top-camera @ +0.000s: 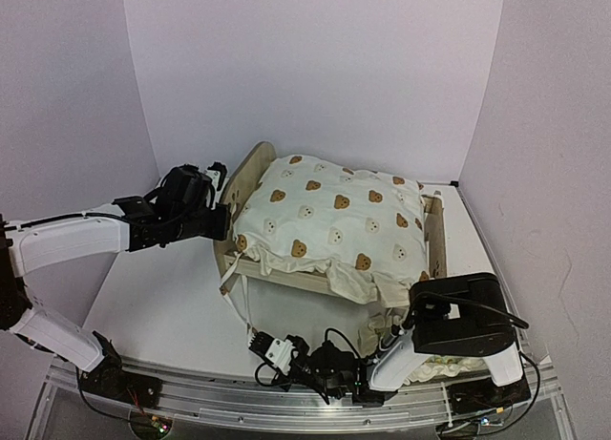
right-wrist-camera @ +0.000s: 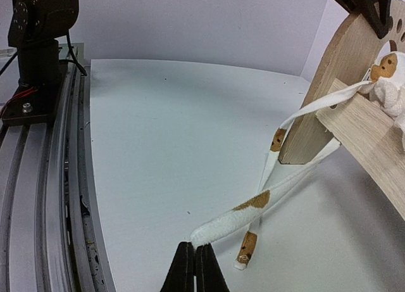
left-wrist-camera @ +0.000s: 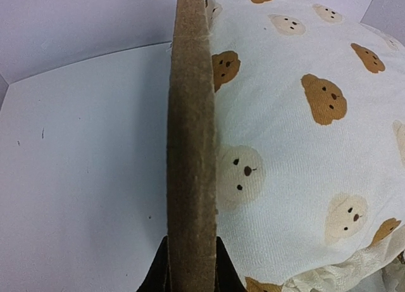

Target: Set up the pet bed

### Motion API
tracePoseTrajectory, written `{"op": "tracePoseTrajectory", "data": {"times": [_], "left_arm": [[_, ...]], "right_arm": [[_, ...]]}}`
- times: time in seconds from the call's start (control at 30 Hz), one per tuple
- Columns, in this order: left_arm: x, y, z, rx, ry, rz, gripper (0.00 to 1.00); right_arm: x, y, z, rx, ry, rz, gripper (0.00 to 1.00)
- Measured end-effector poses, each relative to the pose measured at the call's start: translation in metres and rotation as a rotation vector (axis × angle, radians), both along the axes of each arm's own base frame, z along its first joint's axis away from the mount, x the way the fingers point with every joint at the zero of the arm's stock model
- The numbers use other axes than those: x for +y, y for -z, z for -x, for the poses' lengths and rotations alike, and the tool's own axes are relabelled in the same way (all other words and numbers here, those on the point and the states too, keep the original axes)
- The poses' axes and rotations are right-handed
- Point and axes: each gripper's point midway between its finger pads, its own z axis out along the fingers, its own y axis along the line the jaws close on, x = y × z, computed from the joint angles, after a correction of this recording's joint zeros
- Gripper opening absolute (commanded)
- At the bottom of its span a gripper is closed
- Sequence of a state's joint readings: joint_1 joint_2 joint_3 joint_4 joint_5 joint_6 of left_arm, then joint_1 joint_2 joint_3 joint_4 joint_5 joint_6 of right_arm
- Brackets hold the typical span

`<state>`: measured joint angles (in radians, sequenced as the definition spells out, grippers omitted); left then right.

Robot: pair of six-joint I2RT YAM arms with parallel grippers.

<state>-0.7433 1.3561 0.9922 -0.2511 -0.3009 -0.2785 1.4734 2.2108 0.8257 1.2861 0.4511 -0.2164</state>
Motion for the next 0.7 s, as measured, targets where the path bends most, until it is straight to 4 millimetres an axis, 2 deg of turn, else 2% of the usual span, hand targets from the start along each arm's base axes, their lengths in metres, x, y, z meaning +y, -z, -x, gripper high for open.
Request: {"op": "tracePoseTrajectory", "data": {"times": [0.13, 0.2, 0.3, 0.4, 0.47, 0.53, 0.6, 0.7], "left_arm": [[0.0, 0.001, 0.0, -0.015, 0.0, 0.014, 0.18], [-0.001, 0.0, 0.0, -0.026, -0.002, 0.041, 0.29], [0.0, 0.014, 0.006, 0.01, 0.008, 0.056, 0.4], [0.004, 0.036, 0.016, 0.065, 0.017, 0.042, 0.61], [0.006, 0.044, 0.022, 0.091, 0.022, 0.035, 0.76], [0.007, 0.041, 0.025, 0.094, 0.026, 0.047, 0.89], [0.008, 0.032, 0.028, 0.083, 0.031, 0.067, 0.99], [0.009, 0.016, 0.037, 0.068, 0.053, 0.104, 1.0]], "right_arm": [[0.0, -0.001, -0.001, 0.002, 0.011, -0.003, 0.0], [0.001, -0.002, -0.001, -0.004, 0.021, -0.003, 0.0], [0.005, -0.007, -0.001, -0.016, 0.036, -0.013, 0.0], [0.01, -0.005, -0.002, -0.024, 0.049, -0.013, 0.0], [0.01, 0.0, -0.002, -0.026, 0.053, -0.001, 0.0], [0.01, 0.006, -0.003, -0.026, 0.057, 0.015, 0.0], [0.009, 0.01, -0.003, -0.026, 0.06, 0.026, 0.0], [0.008, 0.013, -0.004, -0.021, 0.068, 0.029, 0.0]]}}
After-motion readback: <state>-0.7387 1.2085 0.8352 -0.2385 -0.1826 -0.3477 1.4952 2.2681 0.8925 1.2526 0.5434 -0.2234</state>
